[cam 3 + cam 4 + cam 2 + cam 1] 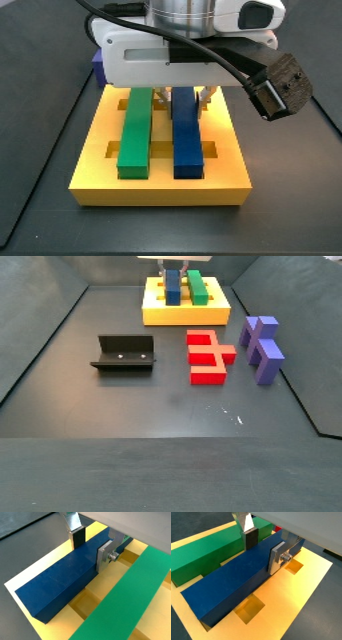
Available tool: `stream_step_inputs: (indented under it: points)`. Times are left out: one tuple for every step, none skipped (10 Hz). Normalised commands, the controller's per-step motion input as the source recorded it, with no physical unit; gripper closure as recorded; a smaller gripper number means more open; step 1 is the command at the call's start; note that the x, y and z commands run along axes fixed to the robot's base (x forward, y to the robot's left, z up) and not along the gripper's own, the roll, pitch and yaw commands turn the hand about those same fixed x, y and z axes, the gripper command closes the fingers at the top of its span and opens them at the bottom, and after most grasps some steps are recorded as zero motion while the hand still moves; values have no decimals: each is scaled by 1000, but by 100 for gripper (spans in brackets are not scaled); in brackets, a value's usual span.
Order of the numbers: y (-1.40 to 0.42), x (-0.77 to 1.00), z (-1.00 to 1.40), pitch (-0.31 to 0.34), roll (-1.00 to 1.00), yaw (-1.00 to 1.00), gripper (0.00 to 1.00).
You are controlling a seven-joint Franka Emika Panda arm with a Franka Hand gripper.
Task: Pick up the blue object. Move up. Move to above the board. Insert the blue object.
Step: Insert the blue object.
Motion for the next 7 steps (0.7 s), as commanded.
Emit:
stream_step_inputs:
  points:
    - [-111, -77, -283, -27, 93, 71, 100]
    - [-251, 0, -266, -7, 49, 31, 100]
    - [-191, 49, -314, 0, 50, 0, 100]
    - [0, 89, -423, -6, 14, -29, 100]
    - [0, 109, -403, 0, 20, -37, 100]
    - [0, 0, -274, 0, 9, -9, 100]
    - [0, 0, 0, 0, 0, 0, 100]
